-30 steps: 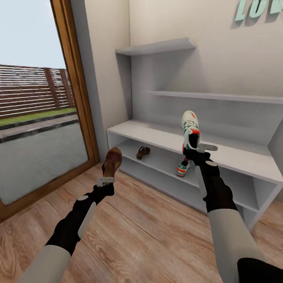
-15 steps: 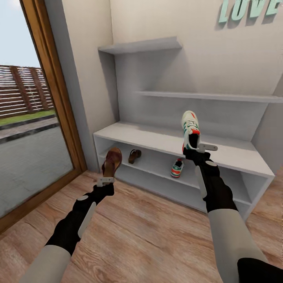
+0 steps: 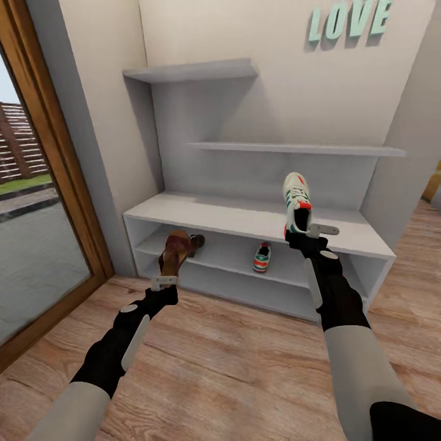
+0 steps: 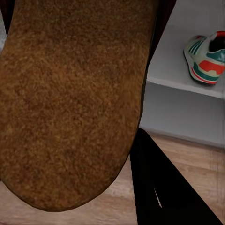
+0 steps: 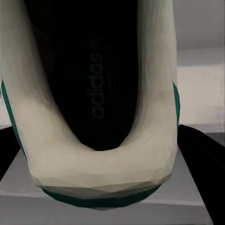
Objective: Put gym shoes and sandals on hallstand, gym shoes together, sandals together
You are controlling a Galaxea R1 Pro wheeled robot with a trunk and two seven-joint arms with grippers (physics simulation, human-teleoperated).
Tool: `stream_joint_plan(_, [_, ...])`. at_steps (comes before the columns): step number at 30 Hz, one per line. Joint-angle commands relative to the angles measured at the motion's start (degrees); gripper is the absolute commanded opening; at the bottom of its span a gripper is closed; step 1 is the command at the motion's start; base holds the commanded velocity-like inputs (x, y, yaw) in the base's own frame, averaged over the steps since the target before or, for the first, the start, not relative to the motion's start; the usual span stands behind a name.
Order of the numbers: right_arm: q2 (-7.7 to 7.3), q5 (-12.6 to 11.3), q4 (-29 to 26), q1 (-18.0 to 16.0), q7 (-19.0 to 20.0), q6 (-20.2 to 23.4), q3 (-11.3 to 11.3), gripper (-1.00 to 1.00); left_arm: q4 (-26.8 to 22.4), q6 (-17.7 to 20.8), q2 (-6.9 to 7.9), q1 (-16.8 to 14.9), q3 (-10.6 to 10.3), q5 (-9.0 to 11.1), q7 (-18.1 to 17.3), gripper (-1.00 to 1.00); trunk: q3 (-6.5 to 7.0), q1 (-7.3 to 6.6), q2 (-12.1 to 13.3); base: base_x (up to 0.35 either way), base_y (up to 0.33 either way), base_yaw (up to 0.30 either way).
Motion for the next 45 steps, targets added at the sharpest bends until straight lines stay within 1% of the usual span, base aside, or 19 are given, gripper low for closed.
stream_joint_plan(1, [0.05, 0.13, -0.06, -0.04, -0.07, 0.31, -0.06, -1.00, -0.10, 0.38, 0.01, -0.01, 0.03, 0.20, -0.11, -1.00, -0.06, -0.01, -0.02, 0.000, 0.016, -0.298])
stream_joint_plan(8, [0.05, 0.13, -0.06, -0.04, -0.07, 0.31, -0.06, -1.00, -0.10, 0.38, 0.01, -0.01, 0.03, 0.22, -0.13, -1.00, -0.06, -0.01, -0.02, 0.000, 0.025, -0.298])
stream_joint_plan(16, [0.05, 0.13, -0.06, -0.03, -0.08, 0.31, -0.06, -1.00, -0.10, 0.38, 0.01, -0.01, 0.03, 0.28, -0.13, -1.00, -0.06, -0.01, -0.02, 0.000, 0.225, -0.279])
stream_joint_plan(24, [0.05, 0.14, -0.06, -0.09, -0.07, 0.31, -0.06, -1.00, -0.10, 0.38, 0.01, -0.01, 0.03, 0.31, -0.13, -1.00, -0.06, -0.01, -0.02, 0.000, 0.042, -0.033])
stream_joint_plan(37, [0.05, 0.19, -0.06, -0.06, -0.08, 0.31, -0.06, -1.00, -0.10, 0.38, 0.01, -0.01, 0.01, 0.38, -0.13, -1.00, -0.06, -0.01, -0.02, 0.000, 0.281, -0.001])
stream_joint_plan(42, [0.05, 0.20, -0.06, -0.05, -0.09, 0.30, -0.06, -1.00, -0.10, 0.38, 0.01, -0.01, 0.03, 0.39, -0.13, -1.00, -0.06, -0.01, -0.02, 0.000, 0.077, -0.019])
stream_joint_plan(45, [0.05, 0.19, -0.06, -0.07, -0.07, 0.31, -0.06, -1.00, -0.10, 0.38, 0.01, -0.01, 0.03, 0.40, -0.13, -1.00, -0.06, -0.01, -0.02, 0.000, 0.011, -0.191])
